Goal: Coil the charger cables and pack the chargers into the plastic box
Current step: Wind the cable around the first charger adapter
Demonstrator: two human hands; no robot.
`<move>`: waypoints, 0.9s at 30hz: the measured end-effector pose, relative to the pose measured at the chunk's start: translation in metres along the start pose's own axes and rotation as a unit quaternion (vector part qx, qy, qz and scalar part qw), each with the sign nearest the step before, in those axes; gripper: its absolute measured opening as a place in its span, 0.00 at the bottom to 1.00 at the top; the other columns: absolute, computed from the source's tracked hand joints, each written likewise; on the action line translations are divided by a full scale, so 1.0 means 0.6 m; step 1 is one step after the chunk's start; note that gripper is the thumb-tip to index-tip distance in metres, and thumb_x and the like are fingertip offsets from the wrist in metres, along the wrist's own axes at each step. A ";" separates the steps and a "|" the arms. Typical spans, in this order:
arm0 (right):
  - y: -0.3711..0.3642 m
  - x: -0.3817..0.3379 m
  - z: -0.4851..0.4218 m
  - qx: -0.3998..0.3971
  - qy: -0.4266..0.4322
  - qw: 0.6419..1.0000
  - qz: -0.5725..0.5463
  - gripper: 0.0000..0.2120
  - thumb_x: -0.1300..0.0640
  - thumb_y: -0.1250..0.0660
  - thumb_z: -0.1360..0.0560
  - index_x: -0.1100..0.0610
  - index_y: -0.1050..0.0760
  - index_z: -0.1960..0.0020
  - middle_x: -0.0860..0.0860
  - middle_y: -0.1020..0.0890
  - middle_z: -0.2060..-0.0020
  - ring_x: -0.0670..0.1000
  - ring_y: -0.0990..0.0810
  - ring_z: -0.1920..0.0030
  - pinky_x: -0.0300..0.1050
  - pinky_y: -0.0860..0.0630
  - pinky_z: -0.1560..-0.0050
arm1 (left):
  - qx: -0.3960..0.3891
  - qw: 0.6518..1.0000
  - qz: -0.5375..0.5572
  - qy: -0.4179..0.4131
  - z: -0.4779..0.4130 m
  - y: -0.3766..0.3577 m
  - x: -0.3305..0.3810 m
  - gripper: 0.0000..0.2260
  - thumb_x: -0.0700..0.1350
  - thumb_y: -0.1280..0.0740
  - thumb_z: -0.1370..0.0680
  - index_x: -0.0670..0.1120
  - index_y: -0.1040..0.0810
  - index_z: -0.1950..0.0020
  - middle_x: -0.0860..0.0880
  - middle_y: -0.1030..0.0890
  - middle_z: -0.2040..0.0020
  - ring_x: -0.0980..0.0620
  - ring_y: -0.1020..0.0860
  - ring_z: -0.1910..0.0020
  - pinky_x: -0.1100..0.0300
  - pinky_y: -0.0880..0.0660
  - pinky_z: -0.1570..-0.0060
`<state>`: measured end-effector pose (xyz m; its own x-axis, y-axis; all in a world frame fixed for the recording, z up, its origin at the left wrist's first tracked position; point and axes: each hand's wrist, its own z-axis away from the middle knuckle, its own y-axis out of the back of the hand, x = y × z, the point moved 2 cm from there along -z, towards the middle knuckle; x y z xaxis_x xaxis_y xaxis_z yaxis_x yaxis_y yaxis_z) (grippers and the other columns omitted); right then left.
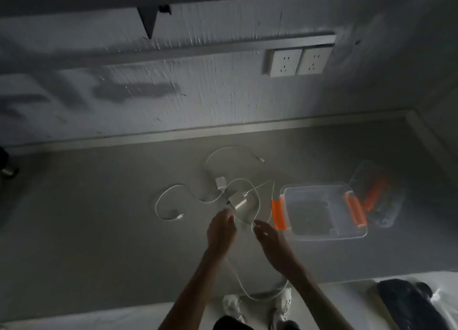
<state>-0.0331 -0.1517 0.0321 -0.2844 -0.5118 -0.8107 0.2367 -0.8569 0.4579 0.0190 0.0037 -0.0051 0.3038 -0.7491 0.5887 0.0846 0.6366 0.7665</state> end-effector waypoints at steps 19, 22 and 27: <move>0.052 -0.015 -0.021 0.064 0.109 0.986 0.111 0.28 0.61 0.35 0.24 0.48 0.38 0.27 0.50 0.33 0.28 0.48 0.30 0.31 0.51 0.28 0.33 | -0.175 0.976 0.002 -0.132 -0.096 0.003 0.031 0.20 0.53 0.35 0.33 0.53 0.23 0.42 0.48 0.18 0.48 0.49 0.19 0.49 0.54 0.23 0.48; 0.039 -0.071 -0.063 0.049 0.179 0.971 0.150 0.36 0.62 0.34 0.25 0.48 0.46 0.23 0.49 0.44 0.23 0.47 0.47 0.24 0.45 0.48 0.26 | -0.154 0.968 0.153 -0.126 -0.038 0.095 0.040 0.14 0.51 0.34 0.32 0.52 0.21 0.47 0.49 0.17 0.56 0.58 0.19 0.60 0.58 0.23 0.57; 0.018 -0.146 -0.103 0.061 0.272 0.950 0.142 0.18 0.56 0.33 0.25 0.50 0.27 0.35 0.46 0.25 0.35 0.46 0.30 0.34 0.46 0.33 0.32 | -0.141 0.956 0.236 -0.101 0.027 0.210 0.059 0.13 0.54 0.38 0.30 0.53 0.20 0.49 0.52 0.18 0.61 0.57 0.22 0.67 0.61 0.23 0.66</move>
<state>0.0516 -0.1121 0.0857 0.3043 -0.6445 -0.7015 0.1133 -0.7067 0.6984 0.0248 0.0545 0.1166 0.1846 -0.3680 0.9113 0.2450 0.9152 0.3199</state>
